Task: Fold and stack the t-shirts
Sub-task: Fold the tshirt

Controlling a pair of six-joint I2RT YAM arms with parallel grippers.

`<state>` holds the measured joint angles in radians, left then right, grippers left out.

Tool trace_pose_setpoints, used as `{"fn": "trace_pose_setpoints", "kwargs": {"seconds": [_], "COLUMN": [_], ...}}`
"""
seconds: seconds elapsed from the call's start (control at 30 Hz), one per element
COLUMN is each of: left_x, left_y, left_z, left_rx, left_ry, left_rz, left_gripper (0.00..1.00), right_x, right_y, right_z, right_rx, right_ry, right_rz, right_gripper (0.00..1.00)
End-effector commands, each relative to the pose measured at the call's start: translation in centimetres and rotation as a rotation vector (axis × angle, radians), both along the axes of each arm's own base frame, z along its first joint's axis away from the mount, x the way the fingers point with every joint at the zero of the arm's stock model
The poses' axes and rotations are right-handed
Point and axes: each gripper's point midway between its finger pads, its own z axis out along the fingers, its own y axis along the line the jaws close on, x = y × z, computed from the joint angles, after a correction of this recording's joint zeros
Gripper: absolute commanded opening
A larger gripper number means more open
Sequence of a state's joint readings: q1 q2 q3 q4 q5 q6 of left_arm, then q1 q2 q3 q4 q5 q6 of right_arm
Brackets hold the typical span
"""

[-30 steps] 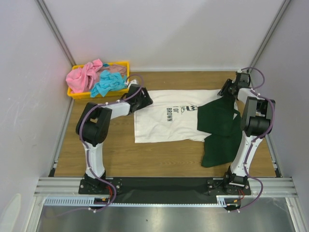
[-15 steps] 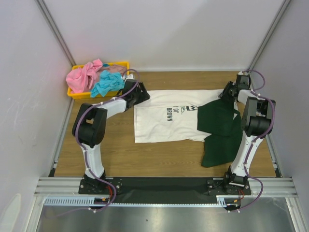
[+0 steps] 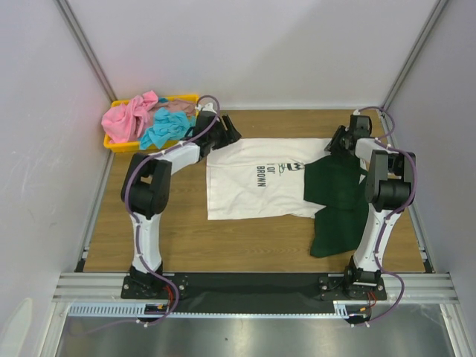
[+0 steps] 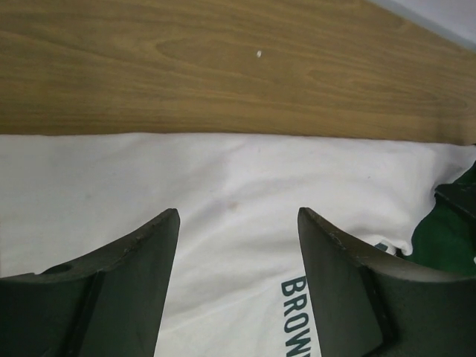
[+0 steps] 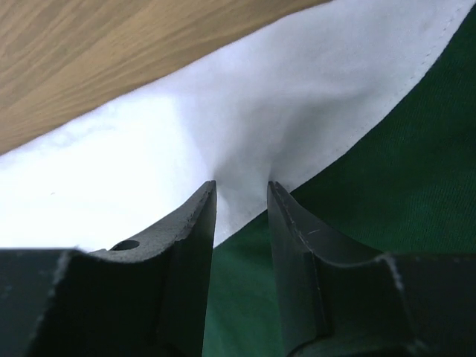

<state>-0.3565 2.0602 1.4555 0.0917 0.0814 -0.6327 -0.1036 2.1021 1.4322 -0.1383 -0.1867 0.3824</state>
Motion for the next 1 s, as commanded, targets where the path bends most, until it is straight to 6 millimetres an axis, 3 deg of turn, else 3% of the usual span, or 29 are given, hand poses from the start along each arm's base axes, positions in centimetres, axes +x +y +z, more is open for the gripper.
{"fn": "trace_pose_setpoints", "kwargs": {"seconds": [0.0, 0.03, 0.23, 0.5, 0.57, 0.67, 0.7, 0.77, 0.83, 0.87, 0.97], "left_x": [0.3, 0.4, 1.1, 3.2, 4.2, 5.0, 5.8, 6.4, 7.3, 7.5, 9.1], "left_y": [-2.0, -2.2, -3.1, -2.7, -2.8, -2.5, -2.5, -2.4, -2.6, -2.7, -3.2], "left_z": [-1.0, -2.1, -3.5, -5.6, -5.1, -5.9, -5.1, -5.8, -5.1, -5.8, -5.0], "left_rx": [-0.07, -0.088, -0.163, -0.219, -0.23, -0.22, -0.224, -0.214, -0.223, -0.223, -0.241], "left_ry": [0.034, 0.059, 0.091, 0.151, 0.14, 0.152, 0.132, 0.142, 0.125, 0.135, 0.106], "left_rz": [-0.057, -0.054, -0.05, 0.009, 0.019, 0.035, 0.039, 0.049, 0.045, 0.046, 0.042], "left_gripper": [0.71, 0.71, 0.71, 0.71, 0.71, 0.72, 0.72, 0.72, 0.72, 0.72, 0.73], "right_x": [0.1, 0.0, 0.0, 2.5, 3.1, 3.9, 4.1, 4.9, 5.7, 5.9, 7.1], "right_y": [-0.3, -0.5, -1.4, -2.3, -3.0, -4.2, -4.4, -5.0, -5.7, -5.9, -6.5], "right_z": [0.9, 0.3, -0.8, -1.8, -1.7, -2.0, -2.1, -2.2, -1.8, -2.5, -2.8], "right_rx": [-0.01, -0.013, 0.031, 0.056, 0.047, 0.029, 0.03, 0.029, 0.029, 0.029, 0.023], "right_ry": [-0.022, -0.006, 0.014, 0.041, 0.035, 0.036, 0.039, 0.033, 0.015, 0.023, 0.015], "right_rz": [-0.032, -0.036, -0.063, -0.082, -0.096, -0.117, -0.124, -0.136, -0.147, -0.153, -0.162], "right_gripper": [0.39, 0.39, 0.38, 0.38, 0.38, 0.38, 0.38, 0.39, 0.39, 0.4, 0.4]}}
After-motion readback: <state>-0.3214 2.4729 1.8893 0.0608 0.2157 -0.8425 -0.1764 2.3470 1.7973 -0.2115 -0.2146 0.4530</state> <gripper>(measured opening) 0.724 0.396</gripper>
